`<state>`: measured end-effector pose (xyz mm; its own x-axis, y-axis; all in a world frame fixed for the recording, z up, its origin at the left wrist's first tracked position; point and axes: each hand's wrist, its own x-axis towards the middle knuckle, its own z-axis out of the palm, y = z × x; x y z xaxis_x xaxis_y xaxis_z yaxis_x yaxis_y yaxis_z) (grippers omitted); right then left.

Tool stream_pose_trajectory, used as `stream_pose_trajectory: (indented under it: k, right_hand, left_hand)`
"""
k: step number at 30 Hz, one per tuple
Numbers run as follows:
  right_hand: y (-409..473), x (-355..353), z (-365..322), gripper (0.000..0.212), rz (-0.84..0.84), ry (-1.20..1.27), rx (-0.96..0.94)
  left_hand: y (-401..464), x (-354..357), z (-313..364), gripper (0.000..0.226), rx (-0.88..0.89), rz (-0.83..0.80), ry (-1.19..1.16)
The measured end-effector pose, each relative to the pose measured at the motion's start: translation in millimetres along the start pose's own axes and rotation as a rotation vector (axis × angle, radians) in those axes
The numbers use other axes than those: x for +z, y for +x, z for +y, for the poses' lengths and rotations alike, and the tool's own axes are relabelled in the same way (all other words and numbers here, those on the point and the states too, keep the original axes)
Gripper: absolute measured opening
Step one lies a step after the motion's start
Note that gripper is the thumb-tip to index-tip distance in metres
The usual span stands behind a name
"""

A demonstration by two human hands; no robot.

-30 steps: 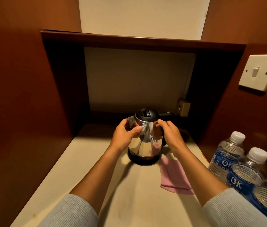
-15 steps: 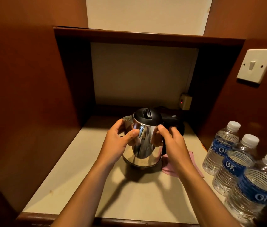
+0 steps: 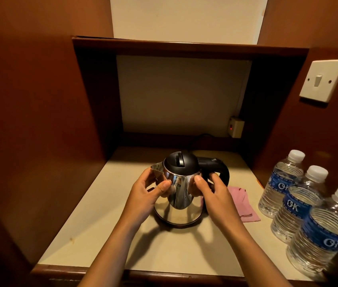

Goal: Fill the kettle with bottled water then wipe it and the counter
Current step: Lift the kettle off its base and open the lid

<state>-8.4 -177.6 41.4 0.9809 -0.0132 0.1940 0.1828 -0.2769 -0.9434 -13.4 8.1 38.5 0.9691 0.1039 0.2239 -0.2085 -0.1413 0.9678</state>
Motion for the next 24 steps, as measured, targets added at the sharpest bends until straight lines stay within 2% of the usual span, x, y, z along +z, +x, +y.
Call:
stream_pose_trajectory:
  k: [2,3,5,8,10,14,18,24]
  right_hand:
    - [-2.0,-4.3,-6.6,0.039,0.008,-0.222,0.012]
    - [-0.1,-10.1,-9.7,0.047,0.07,-0.382,0.013]
    - [3.6,-26.6,-24.2,0.049,0.215,-0.549,-0.086]
    - [23.1,-46.4,-52.1,0.028,0.288,-0.44,-0.351]
    - [46.4,-50.5,-59.7,0.016,0.204,-0.507,-0.436]
    - [74.0,-48.1,-51.4,0.022,-0.087,-0.586,-0.257]
    - [66.2,-45.4,-48.2,0.021,-0.075,-0.561,-0.245]
    - [35.2,-46.7,-51.1,0.025,-0.013,-0.507,-0.229]
  left_hand:
    - [-3.2,-2.7,-2.3,0.037,-0.025,-0.003,0.033]
    - [-5.1,-3.1,-3.0,0.043,-0.044,0.024,0.058]
    - [-11.1,-1.1,-3.1,0.05,-0.074,0.148,0.106]
    - [-29.9,14.4,11.0,0.037,0.02,0.325,0.133]
    - [-40.5,29.8,22.3,0.031,0.062,0.335,0.114]
    - [-42.4,52.4,36.9,0.036,0.08,0.294,0.14]
    - [-27.3,51.8,43.1,0.042,0.046,0.302,0.193]
    - [0.6,33.8,48.0,0.036,-0.003,0.261,0.242]
